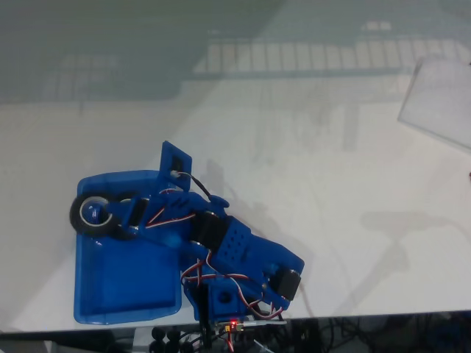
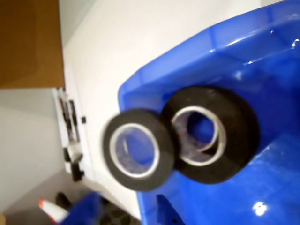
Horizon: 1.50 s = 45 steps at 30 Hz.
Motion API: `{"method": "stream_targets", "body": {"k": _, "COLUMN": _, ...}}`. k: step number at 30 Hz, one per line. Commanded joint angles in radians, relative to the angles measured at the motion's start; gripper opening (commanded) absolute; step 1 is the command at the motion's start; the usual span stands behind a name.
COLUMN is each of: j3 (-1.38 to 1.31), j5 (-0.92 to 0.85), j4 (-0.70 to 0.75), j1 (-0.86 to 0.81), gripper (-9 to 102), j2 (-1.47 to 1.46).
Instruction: Grasp all tape and put them in the bin.
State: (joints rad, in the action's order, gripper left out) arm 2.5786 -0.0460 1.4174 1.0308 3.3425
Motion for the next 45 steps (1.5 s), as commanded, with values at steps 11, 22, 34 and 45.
{"method": "stream_targets", "body": {"k": 11, "j3": -0.063, "j5": 0.011, "j4": -0.084, "j1": -0.075, "gripper": 26, "j2": 0.02}}
{"method": "stream_targets", "body": {"k": 22, "j3": 0.086, "j5": -0.164, "j4": -0.476, "j1": -0.75, "gripper": 23, "j2": -0.015}}
{"method": "stream_targets", "body": {"k": 34, "j3": 0.331, "j5": -0.212, "j4": -0.693, "j1": -1.172, "gripper": 12, "j2": -0.018}}
{"method": "stream_targets", "body": {"k": 45, "j3": 0.46, "j5": -0.216, "j4": -0.693, "j1": -1.22, "gripper": 0, "j2": -0.018}}
